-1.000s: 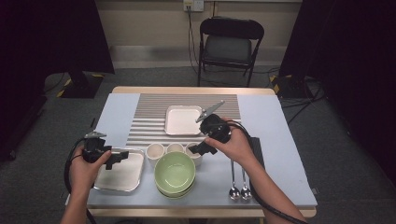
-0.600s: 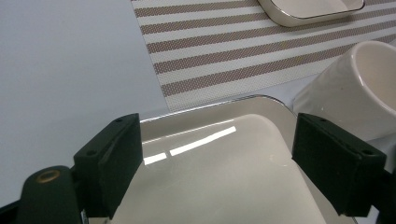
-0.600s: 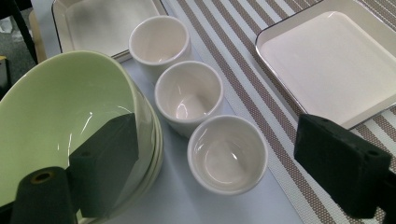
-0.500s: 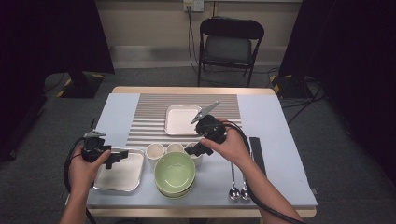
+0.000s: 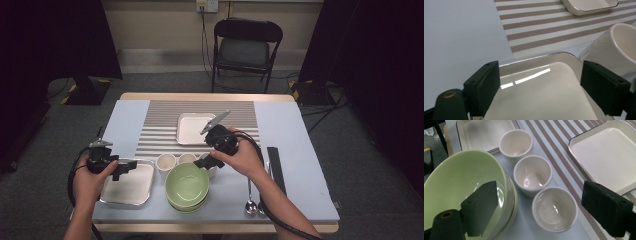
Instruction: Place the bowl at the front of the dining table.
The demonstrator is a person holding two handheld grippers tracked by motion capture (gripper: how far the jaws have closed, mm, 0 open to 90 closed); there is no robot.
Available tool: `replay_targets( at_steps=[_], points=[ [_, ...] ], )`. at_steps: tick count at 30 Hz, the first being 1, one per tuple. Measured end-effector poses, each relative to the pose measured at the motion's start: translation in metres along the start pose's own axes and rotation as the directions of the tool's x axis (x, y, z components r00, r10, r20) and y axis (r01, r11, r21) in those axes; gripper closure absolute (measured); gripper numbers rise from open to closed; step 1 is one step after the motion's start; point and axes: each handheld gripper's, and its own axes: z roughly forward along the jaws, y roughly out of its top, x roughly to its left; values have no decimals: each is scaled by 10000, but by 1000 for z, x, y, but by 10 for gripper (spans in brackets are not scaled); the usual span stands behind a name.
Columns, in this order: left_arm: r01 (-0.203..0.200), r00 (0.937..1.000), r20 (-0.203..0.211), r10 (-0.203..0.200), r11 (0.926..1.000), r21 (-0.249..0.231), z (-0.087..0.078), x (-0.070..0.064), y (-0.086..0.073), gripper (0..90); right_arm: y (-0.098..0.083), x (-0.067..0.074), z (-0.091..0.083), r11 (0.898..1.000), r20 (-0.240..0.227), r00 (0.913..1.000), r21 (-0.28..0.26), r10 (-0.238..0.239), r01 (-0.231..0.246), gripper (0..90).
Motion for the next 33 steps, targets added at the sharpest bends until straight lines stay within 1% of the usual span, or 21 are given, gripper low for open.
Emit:
replay_targets(
  at_steps=[2, 3, 8, 10, 14, 16, 23, 25, 27, 30, 33],
  points=[
    [14, 10000, 21, -14, 10000, -15, 0, 0, 0, 159, 1, 1, 1, 10000, -34, 10000, 13, -30, 30, 129],
    [44, 10000, 10, -44, 10000, -22, 0, 0, 0, 159, 1, 3, 2, 10000, -70, 10000, 61, 33, -33, 130],
    [19, 10000, 12, -19, 10000, -68, -2, 0, 0, 159, 1, 5, 5, 10000, -223, 9998, -17, 14, -14, 129],
    [46, 10000, -32, -46, 10000, -74, -2, 0, 0, 159, 1, 6, 6, 9999, -274, 9996, -65, -104, 102, 129],
    [83, 10000, -11, -84, 9999, -128, -2, 0, 0, 159, 1, 10, 10, 9999, -165, 9998, 87, -53, 55, 129],
    [98, 10000, -13, -98, 9999, -143, -2, 0, 0, 159, 1, 11, 12, 9998, -120, 9998, 124, -140, 141, 129],
    [81, 9999, -84, -82, 9999, -124, -3, 0, 1, 159, 1, 14, 16, 9997, -193, 9998, 231, -33, 37, 133],
    [117, 9999, -48, -118, 9998, -156, -3, 0, 1, 159, 0, 14, 17, 9998, -249, 9997, 214, 14, -9, 133],
    [114, 9999, -39, -115, 9998, -164, -3, 0, 1, 159, 0, 14, 18, 9997, -180, 9998, 224, 43, -39, 135],
    [75, 10000, -62, -76, 9998, -158, -3, 0, 1, 159, 0, 15, 19, 9998, -140, 9999, 202, 44, -41, 158],
    [95, 9999, -42, -96, 9999, -123, -3, 0, 1, 159, -1, 15, 20, 9998, -117, 9999, 177, 7, -5, 203]
  ],
)
